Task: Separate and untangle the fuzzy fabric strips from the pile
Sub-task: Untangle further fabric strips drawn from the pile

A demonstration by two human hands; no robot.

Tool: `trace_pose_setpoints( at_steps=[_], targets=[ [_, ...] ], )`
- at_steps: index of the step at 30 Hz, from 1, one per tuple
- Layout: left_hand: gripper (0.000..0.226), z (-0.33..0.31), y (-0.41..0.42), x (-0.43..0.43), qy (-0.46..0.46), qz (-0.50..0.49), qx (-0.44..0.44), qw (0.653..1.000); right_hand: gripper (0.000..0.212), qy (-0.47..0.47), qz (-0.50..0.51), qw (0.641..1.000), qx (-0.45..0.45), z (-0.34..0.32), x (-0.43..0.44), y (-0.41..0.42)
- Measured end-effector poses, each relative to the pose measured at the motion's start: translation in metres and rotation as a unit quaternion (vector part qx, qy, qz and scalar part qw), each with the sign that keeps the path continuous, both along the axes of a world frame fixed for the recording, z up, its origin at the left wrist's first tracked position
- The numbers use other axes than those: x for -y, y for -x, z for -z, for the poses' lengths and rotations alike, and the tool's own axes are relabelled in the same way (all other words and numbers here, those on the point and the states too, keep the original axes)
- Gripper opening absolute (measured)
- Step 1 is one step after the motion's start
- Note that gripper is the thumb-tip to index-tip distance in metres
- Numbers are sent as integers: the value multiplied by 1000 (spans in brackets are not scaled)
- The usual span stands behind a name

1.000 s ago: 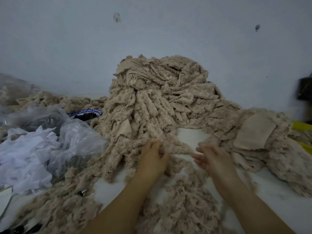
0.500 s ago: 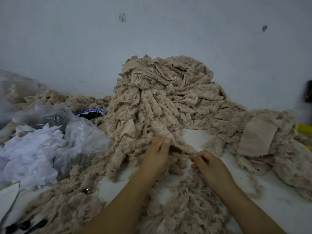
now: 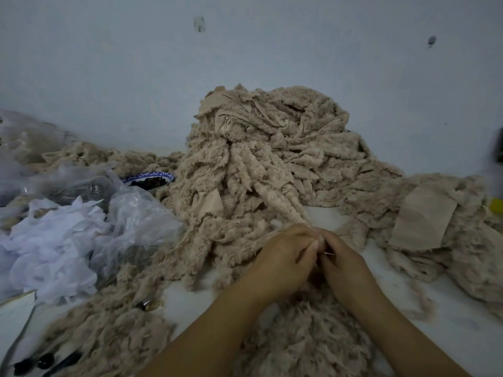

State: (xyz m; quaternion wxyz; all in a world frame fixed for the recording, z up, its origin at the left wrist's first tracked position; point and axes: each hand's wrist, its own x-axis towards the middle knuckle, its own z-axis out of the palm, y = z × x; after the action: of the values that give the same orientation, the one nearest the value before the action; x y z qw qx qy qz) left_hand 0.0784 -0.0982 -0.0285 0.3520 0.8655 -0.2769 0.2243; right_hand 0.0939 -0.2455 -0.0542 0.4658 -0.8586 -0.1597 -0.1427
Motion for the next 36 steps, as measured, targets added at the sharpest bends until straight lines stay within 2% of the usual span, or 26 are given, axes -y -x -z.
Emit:
trace_pose_setpoints(
  at_steps=[4, 8, 11, 14, 17, 19, 23, 25, 27, 32, 36],
  targets=[
    [26, -2, 5, 5, -28, 7, 40, 999, 38, -5, 3, 1000, 31, -3, -1, 2],
    [26, -6, 8, 11, -42, -5, 70, 997, 22, 32, 36, 996, 70, -1, 1, 1],
    [28, -5, 10, 13, -22, -6, 86, 996, 18, 23, 61, 995, 69, -2, 3, 1],
    [33, 0, 9, 13, 55, -13, 40, 998, 23, -18, 39, 998, 48, -6, 1, 4],
    [35, 8, -1, 4, 107, -69, -3, 992, 18, -6, 18, 999, 29, -6, -1, 7],
    [33, 15, -9, -7, 91, -100, -59, 989, 12, 4, 8, 1000, 17, -6, -2, 8],
    [57, 27, -16, -17, 32, -118, -169, 978, 16, 18, -5, 1000, 12, -6, -2, 10],
    [42, 25, -20, -22, 41, -175, -147, 973, 19, 11, -1, 1000, 9, -6, -1, 10],
    [23, 20, -21, -29, 93, -230, -119, 961, 19, 1, 12, 1000, -3, -5, 3, 9],
    [17, 5, -19, -37, 291, -275, -99, 911, 18, -33, 55, 998, -26, -2, 6, 2],
    [28, -3, -21, -49, 457, -319, -101, 824, 19, -88, 98, 990, -45, -2, 15, 1]
  ],
)
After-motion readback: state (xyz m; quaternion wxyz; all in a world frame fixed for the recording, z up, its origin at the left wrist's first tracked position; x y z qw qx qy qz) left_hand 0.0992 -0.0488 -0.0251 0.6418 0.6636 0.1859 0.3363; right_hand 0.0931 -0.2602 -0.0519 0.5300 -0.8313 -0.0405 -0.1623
